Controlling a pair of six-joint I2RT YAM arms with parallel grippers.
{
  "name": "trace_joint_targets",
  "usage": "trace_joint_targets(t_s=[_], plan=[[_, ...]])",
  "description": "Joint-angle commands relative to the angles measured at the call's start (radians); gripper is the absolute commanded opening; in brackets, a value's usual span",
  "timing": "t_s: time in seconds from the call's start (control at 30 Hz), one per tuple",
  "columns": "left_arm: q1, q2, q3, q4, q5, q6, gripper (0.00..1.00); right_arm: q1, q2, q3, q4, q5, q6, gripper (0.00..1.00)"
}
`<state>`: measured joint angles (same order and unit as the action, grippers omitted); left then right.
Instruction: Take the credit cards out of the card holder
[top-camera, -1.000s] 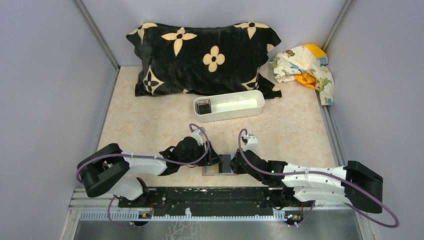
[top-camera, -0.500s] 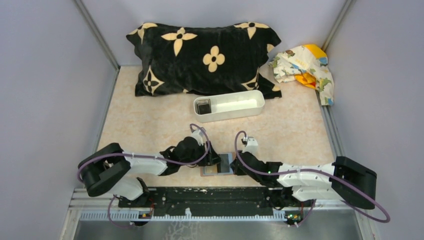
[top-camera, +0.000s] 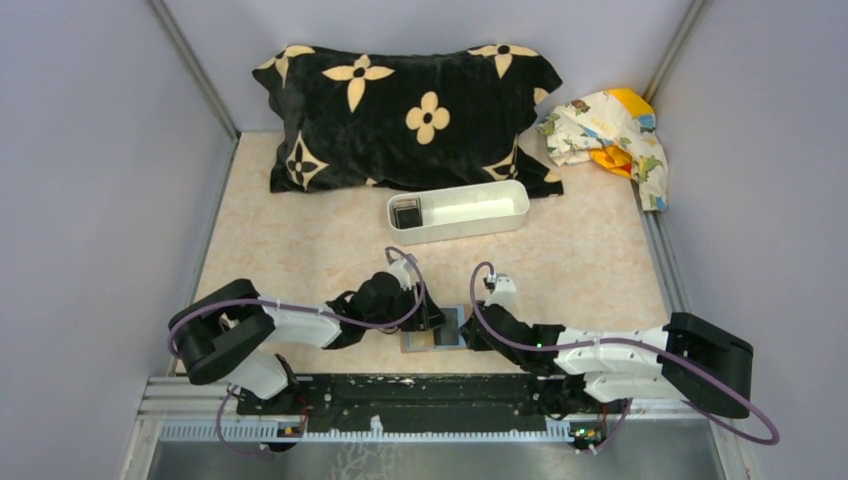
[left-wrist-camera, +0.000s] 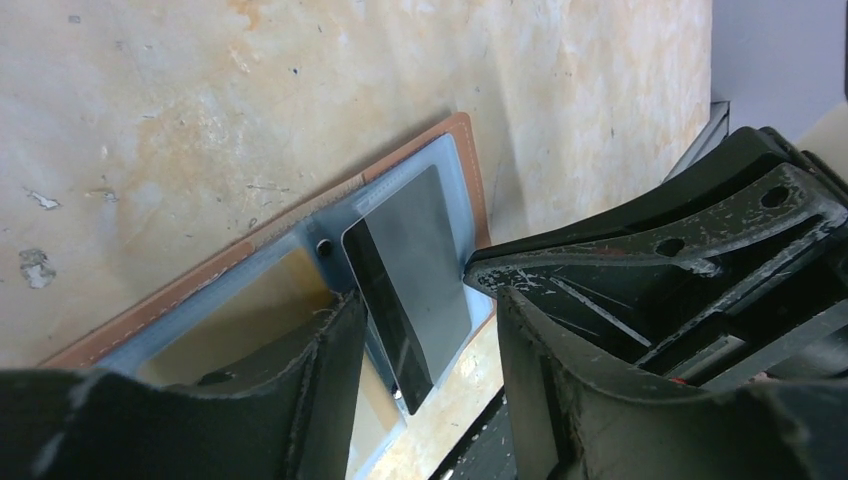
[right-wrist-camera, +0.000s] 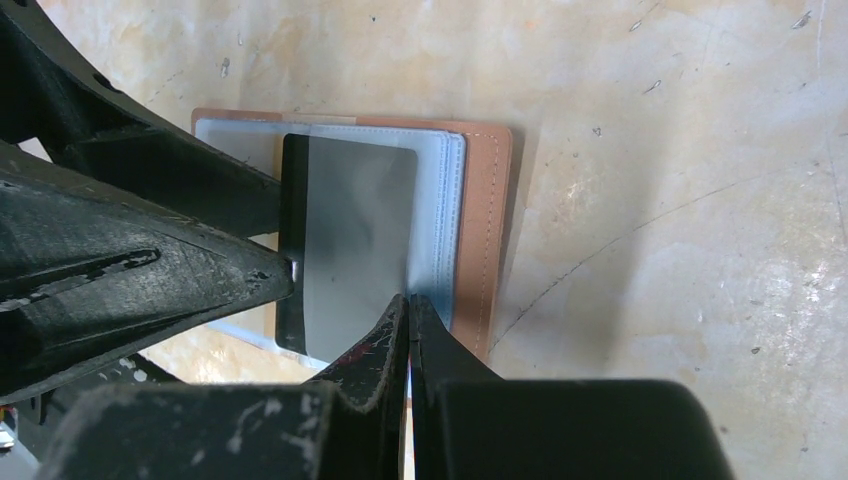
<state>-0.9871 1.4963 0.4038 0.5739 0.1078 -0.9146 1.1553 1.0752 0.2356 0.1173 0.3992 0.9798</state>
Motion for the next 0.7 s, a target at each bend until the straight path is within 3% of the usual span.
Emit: trace_joint_targets(t_s=[0.0, 0.13, 0.23, 0.4, 0.67], plan=[[-0.007, 0.02, 0.008, 0.053, 0.039, -0.01, 0.51, -0.007, 0.025, -0.028, -0.041, -0.016, 0.002, 0.0], [-0.008, -0.001, -0.003, 0.057, 0.03, -0.017, 0.29, -0.007, 0.033, -0.029, -0.034, -0.016, 0.001, 0.0], [-0.007, -0.016, -0.01, 0.055, 0.022, -0.014, 0.23, -0.007, 0.041, -0.026, -0.03, -0.019, 0.0, 0.0], [-0.007, -0.021, -0.014, 0.057, 0.02, -0.009, 0.01, -0.007, 0.054, -0.019, -0.025, -0.022, -0.002, 0.0], [-0.005, -0.066, -0.035, 0.018, -0.013, 0.01, 0.0, -0.01, 0.054, -0.037, -0.002, -0.026, 0.011, 0.0]])
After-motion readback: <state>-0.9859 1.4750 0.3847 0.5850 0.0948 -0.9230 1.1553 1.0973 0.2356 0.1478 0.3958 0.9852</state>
